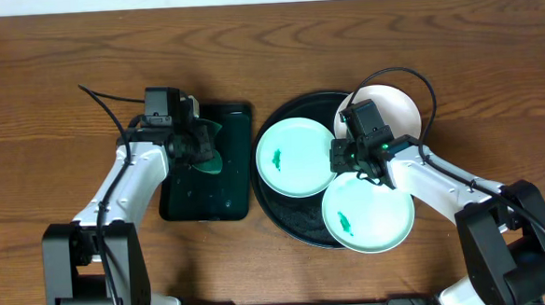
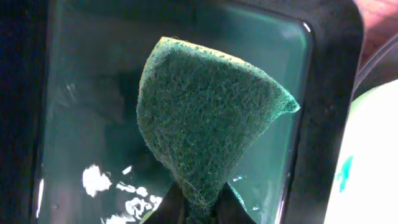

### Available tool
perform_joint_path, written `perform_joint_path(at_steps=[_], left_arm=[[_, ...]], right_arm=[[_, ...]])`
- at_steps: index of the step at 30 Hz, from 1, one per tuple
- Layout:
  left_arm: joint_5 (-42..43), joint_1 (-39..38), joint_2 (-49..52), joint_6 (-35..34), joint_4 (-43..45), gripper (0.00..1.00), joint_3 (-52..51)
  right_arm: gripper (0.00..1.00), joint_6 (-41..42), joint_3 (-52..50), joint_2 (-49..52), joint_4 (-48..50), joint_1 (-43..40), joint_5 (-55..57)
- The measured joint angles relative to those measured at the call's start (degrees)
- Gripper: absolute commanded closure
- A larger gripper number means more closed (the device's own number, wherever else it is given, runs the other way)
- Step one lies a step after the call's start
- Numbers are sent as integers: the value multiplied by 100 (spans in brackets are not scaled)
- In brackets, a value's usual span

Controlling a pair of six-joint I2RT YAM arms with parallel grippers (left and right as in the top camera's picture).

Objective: Clean dirty plates on tray and stack at the side

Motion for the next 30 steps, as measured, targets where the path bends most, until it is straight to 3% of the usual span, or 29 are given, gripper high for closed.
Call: perform_joint_path(at_steps=[8,22,30], left_arm=[[2,0,-271,-28,-50,93,-57],[310,0,-3497,-179,-289,93,-57],[328,0,-4124,-181,-616,93,-57]], right_arm=[[99,0,0,0,0,0,0],[98,0,0,0,9,0,-2],[99,0,0,0,22,0,-7]])
